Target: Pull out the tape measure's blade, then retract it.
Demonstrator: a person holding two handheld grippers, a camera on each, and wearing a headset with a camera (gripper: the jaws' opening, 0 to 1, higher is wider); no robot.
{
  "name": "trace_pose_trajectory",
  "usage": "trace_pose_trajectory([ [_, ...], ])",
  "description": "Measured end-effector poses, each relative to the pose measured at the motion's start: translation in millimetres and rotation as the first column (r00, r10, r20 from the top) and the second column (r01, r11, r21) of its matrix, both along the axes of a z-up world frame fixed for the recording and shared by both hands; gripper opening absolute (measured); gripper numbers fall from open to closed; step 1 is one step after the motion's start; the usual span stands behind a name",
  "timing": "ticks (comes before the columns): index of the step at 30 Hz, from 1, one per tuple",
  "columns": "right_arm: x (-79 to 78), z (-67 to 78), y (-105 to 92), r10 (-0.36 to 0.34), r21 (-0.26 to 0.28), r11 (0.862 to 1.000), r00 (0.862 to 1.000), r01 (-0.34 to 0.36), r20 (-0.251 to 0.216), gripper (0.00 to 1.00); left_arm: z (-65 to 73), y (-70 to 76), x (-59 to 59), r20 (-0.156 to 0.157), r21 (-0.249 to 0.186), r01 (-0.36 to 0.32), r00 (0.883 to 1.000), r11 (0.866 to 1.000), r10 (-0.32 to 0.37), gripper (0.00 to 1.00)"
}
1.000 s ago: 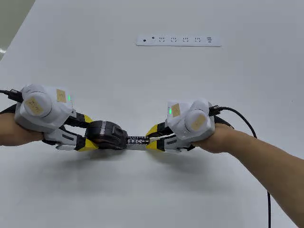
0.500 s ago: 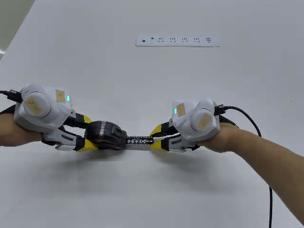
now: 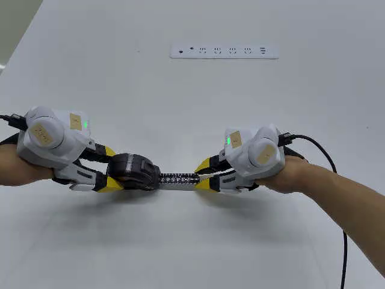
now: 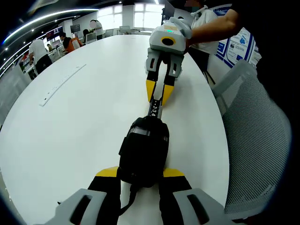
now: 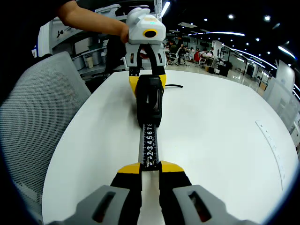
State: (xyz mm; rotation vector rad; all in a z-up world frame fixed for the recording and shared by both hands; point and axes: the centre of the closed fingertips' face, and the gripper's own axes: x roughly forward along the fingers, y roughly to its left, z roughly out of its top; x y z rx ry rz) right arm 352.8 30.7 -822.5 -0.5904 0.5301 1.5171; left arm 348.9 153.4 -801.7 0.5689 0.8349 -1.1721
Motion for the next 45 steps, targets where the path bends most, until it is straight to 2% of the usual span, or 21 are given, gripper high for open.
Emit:
trace_pose_trajectory([
  [45, 1.6, -4.9, -43.0, -0.041, -0.018, 0.999, 0.999, 0.041, -0.013, 0.11, -0.8, -2.4, 0.8, -0.006, -0.002, -0.006, 1.0, 1.0, 0.006, 0.28],
])
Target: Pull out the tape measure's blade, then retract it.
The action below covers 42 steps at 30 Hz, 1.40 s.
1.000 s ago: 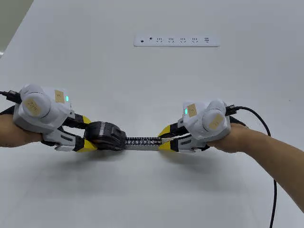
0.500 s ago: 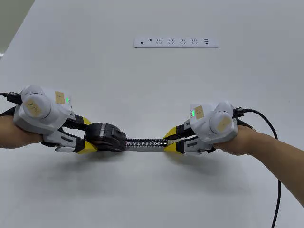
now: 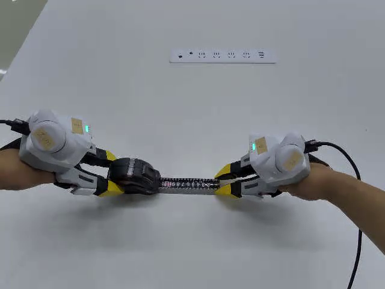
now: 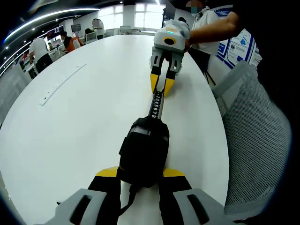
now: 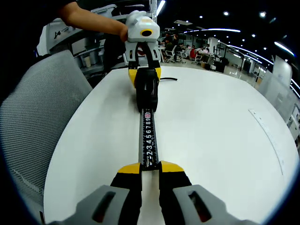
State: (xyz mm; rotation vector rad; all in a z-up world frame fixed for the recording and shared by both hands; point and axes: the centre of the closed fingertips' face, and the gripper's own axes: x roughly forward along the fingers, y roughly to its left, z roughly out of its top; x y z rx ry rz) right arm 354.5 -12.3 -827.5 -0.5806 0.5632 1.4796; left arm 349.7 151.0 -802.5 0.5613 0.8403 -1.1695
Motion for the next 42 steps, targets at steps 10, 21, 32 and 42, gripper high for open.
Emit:
trace_pose_trajectory([
  [10, -0.9, -0.1, -9.1, -0.009, 0.0, 1.0, 1.0, 0.009, -0.004, 0.11, -0.5, -0.5, -0.1, 0.001, 0.001, -0.002, 1.0, 1.0, 0.002, 0.28],
  [21, 0.9, -0.1, -22.4, -0.014, -0.012, 1.0, 1.0, 0.014, 0.0, 0.11, -0.4, -1.0, 0.2, -0.002, 0.0, -0.005, 1.0, 1.0, 0.005, 0.28],
  [32, 0.7, 0.4, -41.2, -0.014, -0.033, 0.999, 1.0, 0.014, 0.01, 0.11, -0.5, -1.5, -0.9, -0.002, -0.001, -0.009, 1.0, 1.0, 0.009, 0.28],
  [42, 2.0, 0.4, -59.3, -0.017, -0.055, 0.998, 1.0, 0.018, 0.014, 0.11, -1.2, -1.3, -1.2, -0.005, -0.001, -0.009, 1.0, 1.0, 0.009, 0.28],
])
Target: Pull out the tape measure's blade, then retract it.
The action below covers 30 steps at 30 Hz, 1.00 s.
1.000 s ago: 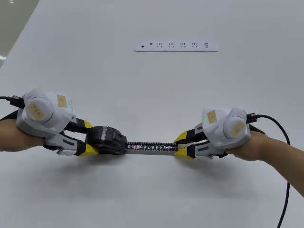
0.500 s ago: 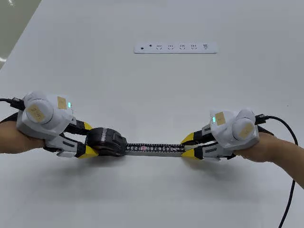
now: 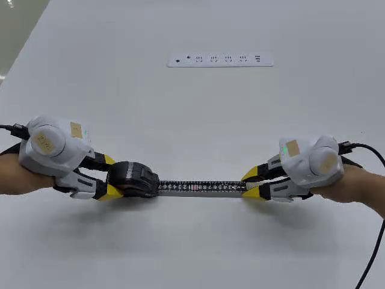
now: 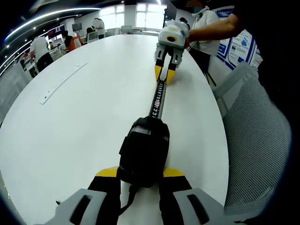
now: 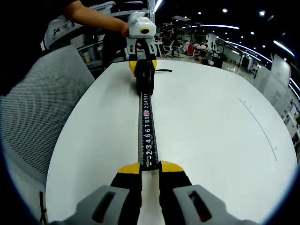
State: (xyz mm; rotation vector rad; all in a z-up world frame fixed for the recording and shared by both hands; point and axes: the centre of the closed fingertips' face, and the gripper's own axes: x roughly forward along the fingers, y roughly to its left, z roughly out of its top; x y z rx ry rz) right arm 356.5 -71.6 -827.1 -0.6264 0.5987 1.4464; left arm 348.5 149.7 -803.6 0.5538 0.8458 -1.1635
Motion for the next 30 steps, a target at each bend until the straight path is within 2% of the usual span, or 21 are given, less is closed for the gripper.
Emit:
trace_pose_trajectory([
  [17, 0.6, 1.9, -29.4, -0.015, -0.037, 0.999, 1.0, 0.015, 0.005, 0.11, 0.6, 0.4, -0.2, -0.005, 0.003, 0.003, 1.0, 1.0, -0.003, 0.28],
  [30, 1.3, 2.6, -43.3, -0.015, -0.063, 0.998, 1.0, 0.016, 0.008, 0.11, -0.1, 0.0, -0.4, -0.01, 0.014, 0.012, 1.0, 1.0, -0.012, 0.29],
])
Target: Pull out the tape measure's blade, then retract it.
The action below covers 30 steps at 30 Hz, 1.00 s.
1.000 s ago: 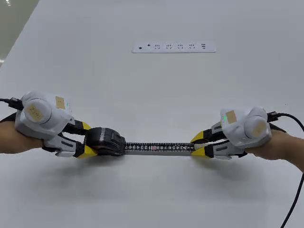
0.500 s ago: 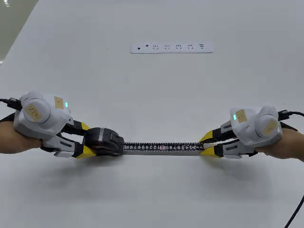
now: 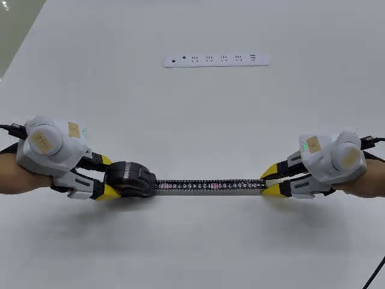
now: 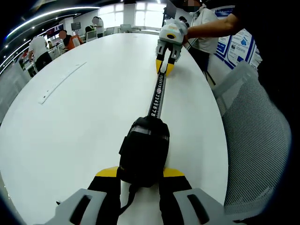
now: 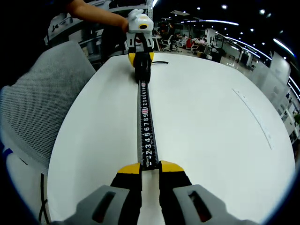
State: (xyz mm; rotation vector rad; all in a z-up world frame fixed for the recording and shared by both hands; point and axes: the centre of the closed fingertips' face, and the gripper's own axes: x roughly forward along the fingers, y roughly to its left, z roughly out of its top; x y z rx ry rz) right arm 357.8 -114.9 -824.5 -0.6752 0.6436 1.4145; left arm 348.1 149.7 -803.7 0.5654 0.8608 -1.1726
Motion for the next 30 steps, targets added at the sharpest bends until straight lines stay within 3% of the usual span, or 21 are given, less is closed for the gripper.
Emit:
trace_pose_trajectory([
  [9, -4.5, 0.5, -5.1, 0.017, -0.029, 0.999, 1.0, -0.016, 0.002, 0.11, -0.4, -1.2, 0.1, 0.005, 0.012, 0.009, 1.0, 1.0, -0.009, 0.29],
  [12, -5.9, 0.8, -4.9, 0.023, -0.039, 0.999, 1.0, -0.023, -0.001, 0.12, -2.0, -0.9, -0.4, 0.021, 0.042, 0.036, 0.999, 0.998, -0.037, 0.29],
  [30, -0.6, -3.6, -7.5, 0.075, -0.093, 0.993, 0.996, -0.07, 0.052, 0.15, -5.4, 2.3, -0.8, 0.03, 0.083, 0.045, 0.998, 0.996, -0.048, 0.29],
])
